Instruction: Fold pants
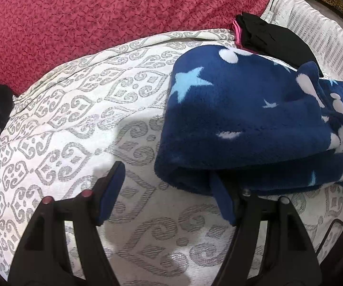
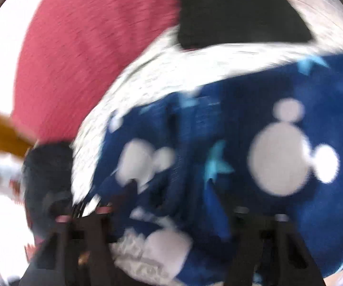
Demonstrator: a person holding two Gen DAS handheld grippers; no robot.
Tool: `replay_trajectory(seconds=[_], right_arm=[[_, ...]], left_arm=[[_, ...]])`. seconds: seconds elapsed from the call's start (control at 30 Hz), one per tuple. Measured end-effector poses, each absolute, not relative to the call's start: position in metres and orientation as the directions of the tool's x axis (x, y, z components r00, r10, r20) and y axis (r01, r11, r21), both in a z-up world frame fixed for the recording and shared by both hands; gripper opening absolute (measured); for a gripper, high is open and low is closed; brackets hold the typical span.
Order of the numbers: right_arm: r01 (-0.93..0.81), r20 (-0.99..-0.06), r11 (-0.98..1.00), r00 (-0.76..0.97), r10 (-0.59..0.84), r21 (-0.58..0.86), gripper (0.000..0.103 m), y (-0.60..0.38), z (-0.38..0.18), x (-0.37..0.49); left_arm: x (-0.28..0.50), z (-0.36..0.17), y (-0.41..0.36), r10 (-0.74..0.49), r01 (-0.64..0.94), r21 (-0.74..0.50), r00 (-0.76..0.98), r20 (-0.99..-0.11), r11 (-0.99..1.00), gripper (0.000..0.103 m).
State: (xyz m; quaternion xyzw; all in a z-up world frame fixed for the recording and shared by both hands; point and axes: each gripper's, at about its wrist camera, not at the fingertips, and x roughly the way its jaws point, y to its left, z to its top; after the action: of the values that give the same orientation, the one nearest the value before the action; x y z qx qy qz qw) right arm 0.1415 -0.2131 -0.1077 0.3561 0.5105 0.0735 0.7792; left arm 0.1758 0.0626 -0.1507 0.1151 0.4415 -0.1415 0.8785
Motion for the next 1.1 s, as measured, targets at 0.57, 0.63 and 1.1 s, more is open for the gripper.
replay_trajectory(seconds=[0.57, 0.63, 1.1], right_arm=[[0.201, -0.769, 0.777, 0.417, 0.484, 0.597, 0.004, -0.2, -0.102, 0.114], [0.205, -0.78, 0.777, 0.379, 0.498, 0.595, 0.01, -0.202, -0.11, 0.109], [0.371, -0.673, 0.566, 0.492, 0.552, 0.736, 0.071, -0.243, -0.159, 0.141]], left_arm=[[0.176, -0.151, 0.062, -0.168, 0.357, 0.053, 0.559, -0.812, 0.933, 0.073], [0.175, -0.152, 0.06, -0.16, 0.361, 0.067, 0.563, -0.811, 0.93, 0.073], [0.177, -0.152, 0.062, -0.145, 0.346, 0.071, 0.559, -0.816, 0.936, 0.073]])
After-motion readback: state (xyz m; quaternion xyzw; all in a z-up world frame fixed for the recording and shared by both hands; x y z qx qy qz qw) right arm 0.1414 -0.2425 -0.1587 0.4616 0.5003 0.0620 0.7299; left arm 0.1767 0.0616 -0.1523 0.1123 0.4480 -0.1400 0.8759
